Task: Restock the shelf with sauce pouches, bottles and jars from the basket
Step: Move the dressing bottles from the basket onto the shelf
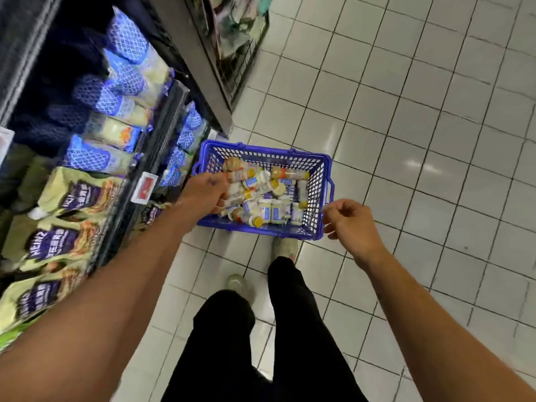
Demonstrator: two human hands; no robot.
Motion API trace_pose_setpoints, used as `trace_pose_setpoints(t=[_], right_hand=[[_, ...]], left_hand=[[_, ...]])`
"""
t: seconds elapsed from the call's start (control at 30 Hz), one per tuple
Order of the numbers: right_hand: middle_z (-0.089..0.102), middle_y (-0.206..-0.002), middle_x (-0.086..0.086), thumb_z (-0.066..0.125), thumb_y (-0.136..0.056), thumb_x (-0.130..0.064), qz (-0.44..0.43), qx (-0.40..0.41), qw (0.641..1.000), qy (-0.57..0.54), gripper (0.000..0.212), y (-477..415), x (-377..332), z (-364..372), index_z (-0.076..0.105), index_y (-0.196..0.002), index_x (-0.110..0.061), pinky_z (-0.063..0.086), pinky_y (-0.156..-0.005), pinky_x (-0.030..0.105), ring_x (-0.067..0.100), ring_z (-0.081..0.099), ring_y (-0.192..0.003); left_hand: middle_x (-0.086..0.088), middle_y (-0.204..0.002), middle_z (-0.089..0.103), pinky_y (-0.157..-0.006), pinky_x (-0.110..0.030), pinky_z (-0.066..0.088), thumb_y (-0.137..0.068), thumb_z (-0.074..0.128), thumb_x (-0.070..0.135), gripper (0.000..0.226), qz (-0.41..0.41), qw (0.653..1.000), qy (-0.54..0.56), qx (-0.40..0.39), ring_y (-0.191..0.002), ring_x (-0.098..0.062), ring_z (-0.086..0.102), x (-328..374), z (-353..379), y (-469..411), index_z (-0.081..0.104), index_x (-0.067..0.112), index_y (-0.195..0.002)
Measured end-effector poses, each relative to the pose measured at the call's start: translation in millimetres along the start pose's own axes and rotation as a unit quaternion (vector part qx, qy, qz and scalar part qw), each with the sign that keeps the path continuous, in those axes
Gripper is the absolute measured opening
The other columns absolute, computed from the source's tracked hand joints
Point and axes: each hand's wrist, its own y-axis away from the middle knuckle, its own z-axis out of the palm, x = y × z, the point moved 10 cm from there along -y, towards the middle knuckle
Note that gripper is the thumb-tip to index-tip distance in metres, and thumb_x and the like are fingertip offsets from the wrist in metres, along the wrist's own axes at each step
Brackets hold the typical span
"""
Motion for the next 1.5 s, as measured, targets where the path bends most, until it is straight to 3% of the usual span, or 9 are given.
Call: trace_pose_setpoints(t=[0.27, 0.47, 0.57, 0.87, 1.0, 1.13, 1.27, 1.4, 1.5], right_hand=[[0.066, -0.075, 0.011, 0.061, -0.095, -0.013, 0.060, -0.055, 0.996, 0.041, 0.023, -111, 66, 63, 0.062, -0.072, -0.013, 0.049, -0.059, 0.030, 0.019, 0.058, -0.062], [0.062, -0.076, 0.018, 0.057, -0.097, -0.010, 0.131, -0.095, 0.986, 0.038, 0.020, -192, 130, 127, 0.060, -0.077, -0.010, 0.044, -0.052, 0.030, 0.022, 0.053, -0.054], [0.059, -0.076, 0.021, 0.057, -0.096, -0.006, 0.177, -0.100, 0.979, 0.004, 0.019, -231, 165, 160, 0.058, -0.078, -0.007, 0.045, -0.061, 0.039, 0.026, 0.055, -0.064], [0.058, -0.072, 0.005, 0.065, -0.093, -0.013, 0.257, -0.072, 0.961, -0.068, 0.014, -329, 240, 244, 0.060, -0.080, -0.011, 0.047, -0.052, 0.027, 0.016, 0.052, -0.057], [0.067, -0.088, 0.015, 0.069, -0.087, -0.006, 0.300, -0.032, 0.939, -0.167, 0.015, -358, 261, 271, 0.069, -0.100, 0.001, 0.055, -0.069, 0.037, 0.026, 0.062, -0.073], [0.062, -0.095, 0.008, 0.071, -0.091, -0.020, 0.315, -0.034, 0.930, -0.185, 0.033, -369, 272, 292, 0.063, -0.118, -0.004, 0.049, -0.055, 0.026, 0.016, 0.056, -0.064], [0.061, -0.099, 0.008, 0.071, -0.092, -0.026, 0.315, 0.021, 0.931, -0.184, 0.039, -370, 277, 292, 0.059, -0.122, -0.004, 0.048, -0.052, 0.024, 0.016, 0.057, -0.068], [0.060, -0.092, 0.016, 0.073, -0.090, -0.016, 0.286, 0.081, 0.920, -0.257, 0.042, -357, 270, 287, 0.048, -0.120, -0.001, 0.043, -0.037, 0.018, 0.016, 0.056, -0.054], [0.062, -0.096, 0.007, 0.074, -0.089, -0.009, 0.197, 0.072, 0.951, -0.230, 0.042, -350, 257, 276, 0.045, -0.118, -0.004, 0.048, -0.044, 0.014, 0.013, 0.061, -0.074]], left_hand=[[0.001, -0.079, 0.069, -0.070, -0.037, 0.055, -0.088, 0.061, 0.023, 0.005, -0.028, 0.987, -0.155, -0.033, -0.071, -0.020, 0.064, -83, 32, -103, 0.062, 0.027, -0.085], [-0.007, -0.114, 0.063, -0.061, -0.023, 0.042, -0.097, 0.051, 0.016, 0.018, 0.015, 0.944, -0.312, -0.106, -0.083, -0.016, 0.058, -137, 84, -174, 0.060, 0.026, -0.108], [-0.009, -0.128, 0.060, -0.088, -0.031, 0.045, -0.096, 0.050, 0.007, 0.034, 0.069, 0.905, -0.396, -0.142, -0.113, -0.027, 0.055, -158, 117, -204, 0.060, 0.021, -0.125], [-0.011, -0.141, 0.046, -0.101, -0.040, 0.041, -0.088, 0.065, 0.010, 0.059, 0.199, 0.736, -0.560, -0.323, -0.128, -0.030, 0.042, -229, 195, -257, 0.048, 0.025, -0.142], [-0.007, -0.130, 0.048, -0.084, -0.033, 0.032, -0.080, 0.076, 0.017, 0.056, 0.229, 0.749, -0.520, -0.341, -0.117, -0.027, 0.043, -241, 204, -268, 0.053, 0.027, -0.130], [-0.004, -0.117, 0.055, -0.087, -0.040, 0.044, -0.071, 0.083, 0.015, 0.055, 0.248, 0.807, -0.405, -0.352, -0.107, -0.024, 0.051, -241, 195, -275, 0.057, 0.023, -0.120], [0.007, -0.115, 0.063, -0.086, -0.034, 0.052, -0.075, 0.081, 0.015, 0.052, 0.125, 0.909, -0.199, -0.345, -0.104, -0.014, 0.062, -252, 173, -286, 0.054, 0.032, -0.117], [0.022, -0.114, 0.068, -0.087, -0.019, 0.053, -0.083, 0.078, 0.018, 0.052, 0.036, 0.957, -0.068, -0.279, -0.106, 0.003, 0.064, -257, 156, -293, 0.052, 0.046, -0.118], [0.020, -0.105, 0.071, -0.080, -0.022, 0.057, -0.084, 0.076, 0.023, 0.040, -0.016, 0.976, -0.018, -0.216, -0.096, 0.002, 0.068, -260, 145, -295, 0.055, 0.046, -0.109]])
